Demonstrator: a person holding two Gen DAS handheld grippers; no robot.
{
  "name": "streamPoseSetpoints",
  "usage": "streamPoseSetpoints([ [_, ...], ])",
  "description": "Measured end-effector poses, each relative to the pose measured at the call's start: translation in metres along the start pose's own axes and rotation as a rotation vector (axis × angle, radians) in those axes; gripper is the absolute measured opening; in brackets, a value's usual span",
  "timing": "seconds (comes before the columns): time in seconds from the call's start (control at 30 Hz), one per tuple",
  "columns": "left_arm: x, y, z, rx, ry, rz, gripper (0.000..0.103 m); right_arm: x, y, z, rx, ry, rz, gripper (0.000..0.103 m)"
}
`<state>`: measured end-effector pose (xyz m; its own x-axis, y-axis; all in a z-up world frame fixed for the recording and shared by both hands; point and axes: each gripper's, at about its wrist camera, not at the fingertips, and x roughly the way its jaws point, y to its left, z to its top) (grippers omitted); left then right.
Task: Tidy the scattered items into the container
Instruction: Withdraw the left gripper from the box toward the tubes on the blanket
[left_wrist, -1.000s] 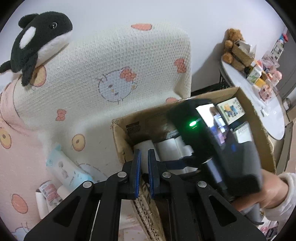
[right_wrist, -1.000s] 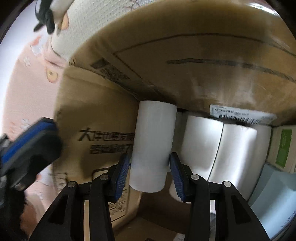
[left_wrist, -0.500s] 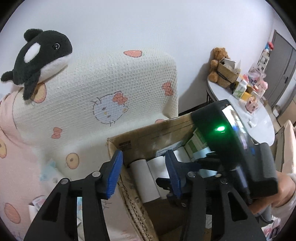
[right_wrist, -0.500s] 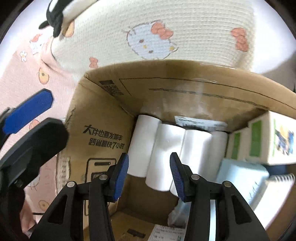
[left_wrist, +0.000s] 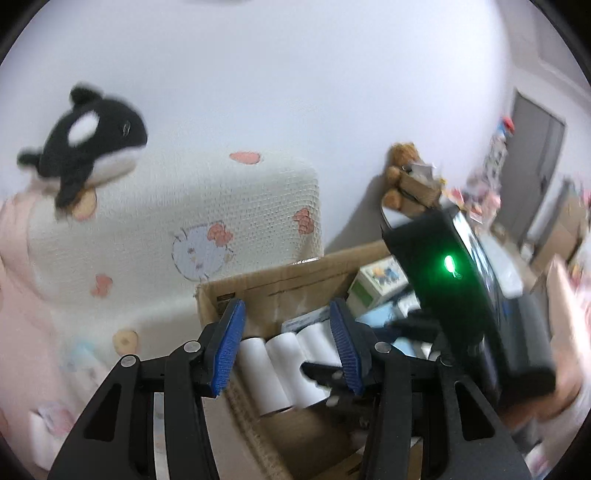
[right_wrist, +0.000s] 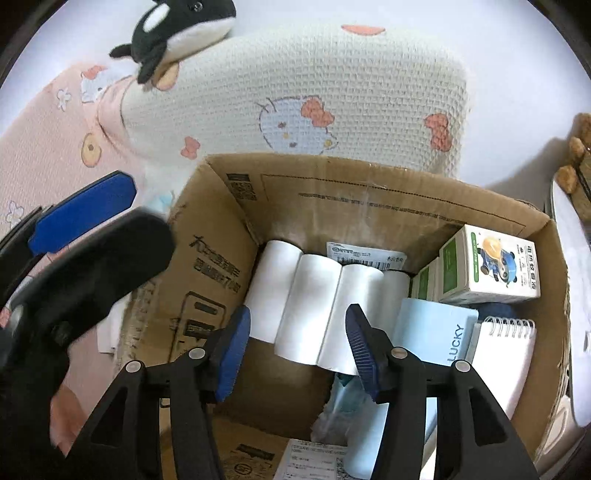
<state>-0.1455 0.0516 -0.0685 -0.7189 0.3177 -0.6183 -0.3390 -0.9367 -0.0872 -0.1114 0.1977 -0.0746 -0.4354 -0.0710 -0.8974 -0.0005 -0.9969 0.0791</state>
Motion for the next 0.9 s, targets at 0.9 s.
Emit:
streamPoseSetpoints([
  [0.9, -0.18, 0.194, -0.086, -0.455, -0.129, 0.426, 0.059, -0.054, 0.193, 0.01, -0.426, -0.258, -0.007, 0.062],
])
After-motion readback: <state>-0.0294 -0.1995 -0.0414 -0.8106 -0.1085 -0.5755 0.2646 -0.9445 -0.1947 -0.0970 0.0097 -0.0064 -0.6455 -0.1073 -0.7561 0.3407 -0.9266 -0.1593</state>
